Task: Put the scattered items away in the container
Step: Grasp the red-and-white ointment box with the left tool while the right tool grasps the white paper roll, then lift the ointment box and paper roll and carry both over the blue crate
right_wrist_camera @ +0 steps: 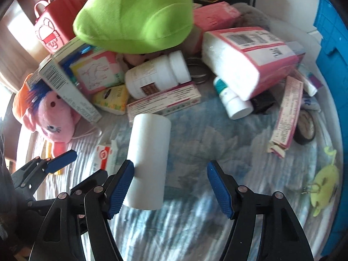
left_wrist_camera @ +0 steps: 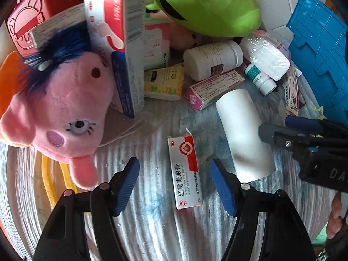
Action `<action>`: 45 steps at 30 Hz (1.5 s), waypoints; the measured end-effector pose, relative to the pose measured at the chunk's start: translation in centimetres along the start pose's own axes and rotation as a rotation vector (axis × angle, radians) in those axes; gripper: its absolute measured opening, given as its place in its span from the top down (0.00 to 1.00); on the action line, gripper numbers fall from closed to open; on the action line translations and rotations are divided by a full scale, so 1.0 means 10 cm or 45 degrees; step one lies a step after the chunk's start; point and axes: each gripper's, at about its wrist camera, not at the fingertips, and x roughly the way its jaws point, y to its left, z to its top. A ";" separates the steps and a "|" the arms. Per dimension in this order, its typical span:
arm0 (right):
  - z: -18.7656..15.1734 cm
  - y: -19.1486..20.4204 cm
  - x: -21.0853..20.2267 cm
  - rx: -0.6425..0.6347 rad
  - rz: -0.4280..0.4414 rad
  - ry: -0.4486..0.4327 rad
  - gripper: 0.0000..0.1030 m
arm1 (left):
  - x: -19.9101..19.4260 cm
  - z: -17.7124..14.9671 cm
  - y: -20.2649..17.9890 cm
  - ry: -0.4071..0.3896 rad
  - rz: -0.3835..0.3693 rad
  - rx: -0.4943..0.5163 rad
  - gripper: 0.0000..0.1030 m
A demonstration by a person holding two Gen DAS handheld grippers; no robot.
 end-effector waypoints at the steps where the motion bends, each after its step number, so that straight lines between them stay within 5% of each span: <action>1: 0.00 -0.06 -0.01 0.012 -0.009 0.003 0.33 | 0.05 -0.01 -0.03 0.016 0.018 0.012 0.39; 6: -0.05 -0.05 -0.03 0.003 0.047 0.014 0.33 | 0.07 -0.08 -0.07 0.012 0.067 0.035 0.56; 10: -0.08 0.09 0.14 -0.015 0.068 0.054 0.22 | 0.06 -0.12 -0.06 0.003 0.070 0.034 0.56; 14: -0.15 0.15 0.29 -0.025 0.061 0.095 0.22 | 0.04 -0.16 -0.05 -0.011 0.071 0.021 0.56; 16: -0.18 0.15 0.31 -0.021 0.037 0.091 0.44 | 0.03 -0.18 -0.04 -0.015 0.071 0.024 0.56; 18: -0.18 0.13 0.29 -0.007 0.025 0.071 0.53 | 0.02 -0.21 -0.04 -0.022 0.071 0.025 0.56; 22: -0.19 0.15 0.31 -0.017 0.017 0.049 0.52 | -0.01 -0.27 -0.03 -0.029 0.080 0.013 0.58; 25: -0.22 0.19 0.35 -0.042 -0.011 0.037 0.54 | -0.04 -0.30 -0.01 -0.022 0.080 -0.002 0.75; 35: -0.53 0.11 0.00 -0.004 0.026 -0.003 0.55 | -0.58 -0.49 -0.12 -0.146 0.127 0.004 0.75; 45: -0.68 0.04 -0.64 -0.025 0.096 -0.123 0.56 | -1.05 -0.30 -0.48 -0.271 0.167 -0.024 0.75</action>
